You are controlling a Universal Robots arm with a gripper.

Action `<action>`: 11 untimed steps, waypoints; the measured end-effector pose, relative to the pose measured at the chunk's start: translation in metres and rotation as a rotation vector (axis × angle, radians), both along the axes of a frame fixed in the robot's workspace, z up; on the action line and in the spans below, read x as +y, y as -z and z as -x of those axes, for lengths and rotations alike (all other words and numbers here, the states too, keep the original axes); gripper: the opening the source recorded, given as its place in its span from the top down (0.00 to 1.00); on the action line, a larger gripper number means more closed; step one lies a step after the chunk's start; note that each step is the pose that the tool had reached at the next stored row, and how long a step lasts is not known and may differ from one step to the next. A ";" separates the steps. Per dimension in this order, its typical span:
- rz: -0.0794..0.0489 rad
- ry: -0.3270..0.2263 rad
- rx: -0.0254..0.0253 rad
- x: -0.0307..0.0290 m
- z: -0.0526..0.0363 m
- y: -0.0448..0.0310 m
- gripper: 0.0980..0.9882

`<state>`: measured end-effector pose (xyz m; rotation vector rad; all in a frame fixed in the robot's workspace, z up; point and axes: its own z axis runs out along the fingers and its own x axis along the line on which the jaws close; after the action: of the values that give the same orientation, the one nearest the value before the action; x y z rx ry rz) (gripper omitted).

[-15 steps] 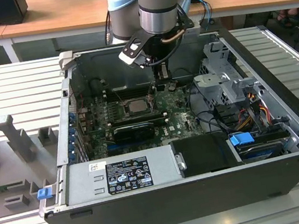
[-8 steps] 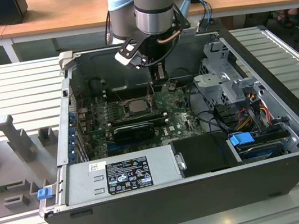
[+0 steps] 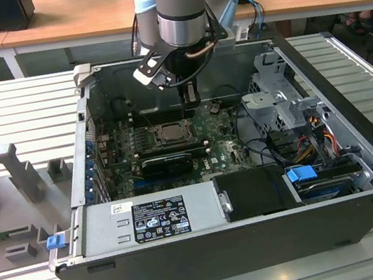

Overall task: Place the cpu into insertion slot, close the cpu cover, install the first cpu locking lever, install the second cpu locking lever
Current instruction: 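Close the cpu cover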

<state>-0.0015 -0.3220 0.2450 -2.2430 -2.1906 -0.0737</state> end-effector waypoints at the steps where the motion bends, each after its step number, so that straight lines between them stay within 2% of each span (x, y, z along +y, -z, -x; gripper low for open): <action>1: 0.000 0.000 0.0000 0.0000 0.0011 0.0026 0.99; 11: -0.002 -0.017 0.0000 0.0000 0.0128 0.0239 0.99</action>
<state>-0.0143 -0.3220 0.2211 -2.2232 -2.2075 -0.0762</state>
